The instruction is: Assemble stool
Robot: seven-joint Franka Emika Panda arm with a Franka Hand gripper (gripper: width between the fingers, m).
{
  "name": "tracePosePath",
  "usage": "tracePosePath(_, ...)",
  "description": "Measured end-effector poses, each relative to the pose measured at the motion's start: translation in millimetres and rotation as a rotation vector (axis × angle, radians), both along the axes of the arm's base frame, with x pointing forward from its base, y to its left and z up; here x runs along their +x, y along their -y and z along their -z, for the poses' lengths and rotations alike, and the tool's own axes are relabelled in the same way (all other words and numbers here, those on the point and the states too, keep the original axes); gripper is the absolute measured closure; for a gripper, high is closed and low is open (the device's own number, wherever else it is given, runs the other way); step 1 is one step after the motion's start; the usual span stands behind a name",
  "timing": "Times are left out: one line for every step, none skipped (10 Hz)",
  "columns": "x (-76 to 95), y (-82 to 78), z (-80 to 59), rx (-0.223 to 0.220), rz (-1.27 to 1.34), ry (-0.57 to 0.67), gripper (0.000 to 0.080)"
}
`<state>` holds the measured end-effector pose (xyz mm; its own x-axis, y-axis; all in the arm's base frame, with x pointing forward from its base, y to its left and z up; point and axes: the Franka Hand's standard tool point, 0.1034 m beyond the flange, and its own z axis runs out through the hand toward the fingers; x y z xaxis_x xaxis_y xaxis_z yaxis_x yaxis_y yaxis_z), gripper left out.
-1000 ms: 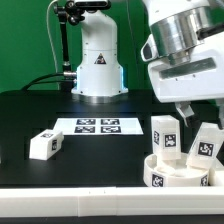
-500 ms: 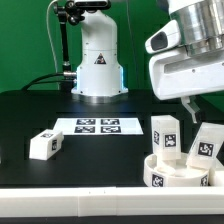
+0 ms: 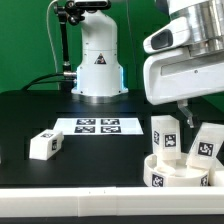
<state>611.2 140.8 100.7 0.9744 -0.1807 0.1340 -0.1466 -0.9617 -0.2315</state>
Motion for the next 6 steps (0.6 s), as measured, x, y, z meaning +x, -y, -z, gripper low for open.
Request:
tracePosePath(1.2,2.3,-0.6,-0.039,-0.131,0.023,0.015)
tracePosePath(2.2,3.5,-0.8,-0.079,-0.248,0.037,0.015)
tracePosePath(2.3,4.8,-0.3,-0.09,-0.3,0.048,0.015)
tracePosePath(2.4,5.8,-0.2,-0.099,-0.343,0.056,0.015)
tracePosePath(2.7,6.9,-0.1,-0.117,-0.426,0.071,0.015)
tracePosePath(2.6,7.6,0.4,-0.129,-0.49,0.083,0.015)
